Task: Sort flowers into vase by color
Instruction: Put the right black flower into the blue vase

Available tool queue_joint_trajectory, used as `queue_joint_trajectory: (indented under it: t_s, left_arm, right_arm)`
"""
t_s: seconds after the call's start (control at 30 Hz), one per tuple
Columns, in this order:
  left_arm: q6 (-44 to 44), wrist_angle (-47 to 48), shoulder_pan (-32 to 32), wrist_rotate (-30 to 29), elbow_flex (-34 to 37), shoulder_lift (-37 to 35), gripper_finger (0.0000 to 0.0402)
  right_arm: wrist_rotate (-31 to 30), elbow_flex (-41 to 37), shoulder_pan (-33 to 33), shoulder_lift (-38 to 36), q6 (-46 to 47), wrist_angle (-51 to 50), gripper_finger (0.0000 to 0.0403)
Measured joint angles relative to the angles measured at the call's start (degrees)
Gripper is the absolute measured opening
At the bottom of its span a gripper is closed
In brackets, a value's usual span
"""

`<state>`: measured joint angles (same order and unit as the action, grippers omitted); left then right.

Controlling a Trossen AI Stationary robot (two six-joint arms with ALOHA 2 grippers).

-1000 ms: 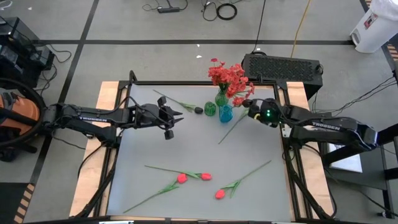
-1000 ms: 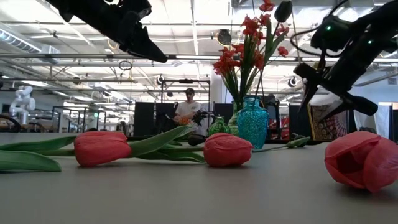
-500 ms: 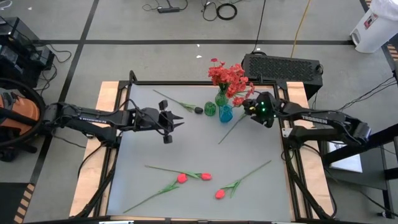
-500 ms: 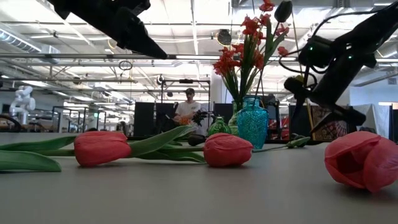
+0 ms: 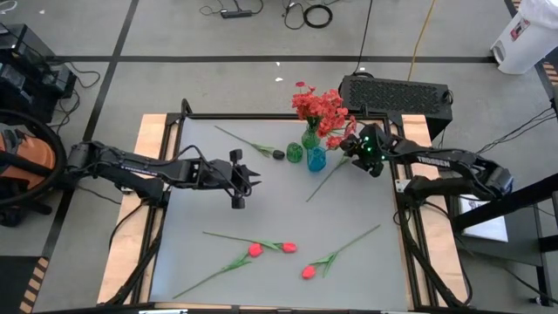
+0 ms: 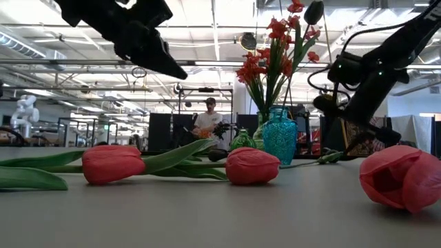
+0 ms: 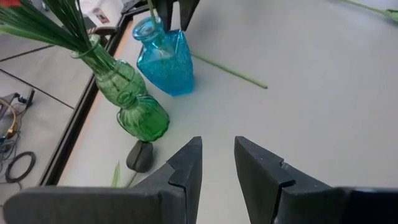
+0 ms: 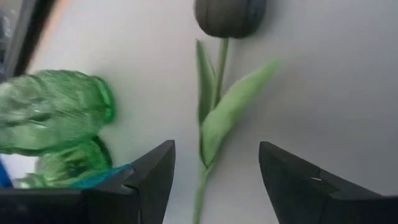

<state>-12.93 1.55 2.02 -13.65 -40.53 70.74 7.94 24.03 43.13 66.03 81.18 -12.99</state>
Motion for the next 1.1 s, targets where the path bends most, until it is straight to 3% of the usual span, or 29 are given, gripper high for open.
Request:
queue_joint_trajectory:
  t_s: [0.4, 0.73, 0.9, 1.1]
  left_arm:
    - [0.2, -0.8, 0.3, 0.0, 0.0, 0.4, 0.0102]
    - [0.2, -0.8, 1.4, -0.1, 0.0, 0.4, 0.0102]
    - [0.2, -0.8, 1.9, -0.1, 0.0, 0.4, 0.0102]
    - [0.2, -0.8, 2.8, -0.1, 0.0, 0.4, 0.0102]
  right_arm:
    - [0.1, 0.1, 0.0, 9.0, -1.3, 9.6, 0.0224]
    - [-0.2, 0.1, 0.0, 11.9, -2.4, 14.8, 0.0218]
    - [-0.7, 0.1, 0.0, 12.5, -3.2, 15.0, 0.0179]
    - [-2.0, 0.0, 0.0, 12.7, -5.6, 14.7, 0.0097]
